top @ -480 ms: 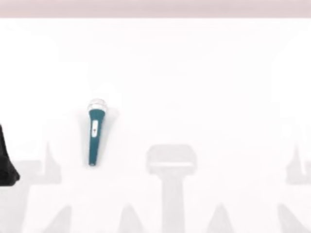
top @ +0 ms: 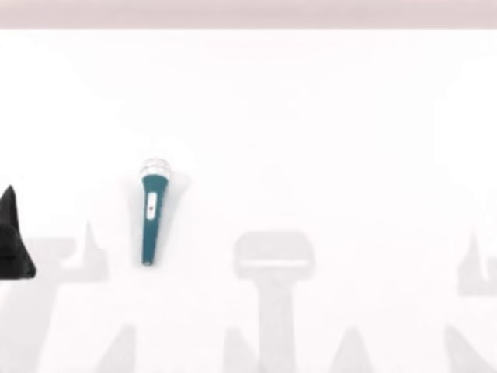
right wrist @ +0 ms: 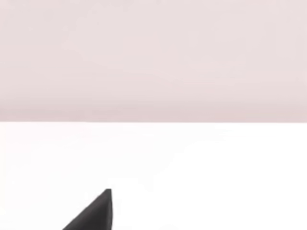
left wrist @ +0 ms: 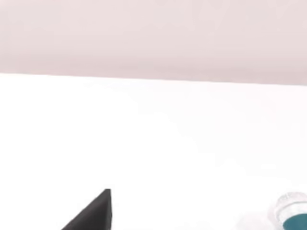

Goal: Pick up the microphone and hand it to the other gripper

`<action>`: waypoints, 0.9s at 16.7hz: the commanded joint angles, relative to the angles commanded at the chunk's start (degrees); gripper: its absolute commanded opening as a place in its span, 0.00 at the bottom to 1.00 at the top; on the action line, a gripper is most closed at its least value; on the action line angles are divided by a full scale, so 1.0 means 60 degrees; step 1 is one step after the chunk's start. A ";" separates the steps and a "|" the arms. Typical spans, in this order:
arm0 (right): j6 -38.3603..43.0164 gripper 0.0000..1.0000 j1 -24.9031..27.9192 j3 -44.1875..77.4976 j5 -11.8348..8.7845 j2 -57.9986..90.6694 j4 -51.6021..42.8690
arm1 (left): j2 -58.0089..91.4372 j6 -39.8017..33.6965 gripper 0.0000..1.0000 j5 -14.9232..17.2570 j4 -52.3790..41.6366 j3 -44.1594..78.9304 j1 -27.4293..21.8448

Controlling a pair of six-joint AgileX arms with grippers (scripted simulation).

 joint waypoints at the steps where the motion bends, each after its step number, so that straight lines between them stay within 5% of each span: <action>1: 0.0000 1.00 0.0000 0.0000 0.0000 0.0000 0.0000 | 0.0708 -0.0168 1.00 -0.0020 -0.0388 0.0530 -0.0170; 15: 0.0000 1.00 0.0000 0.0000 0.0000 0.0000 0.0000 | 1.2962 -0.2730 1.00 -0.0249 -0.6694 0.8677 -0.2947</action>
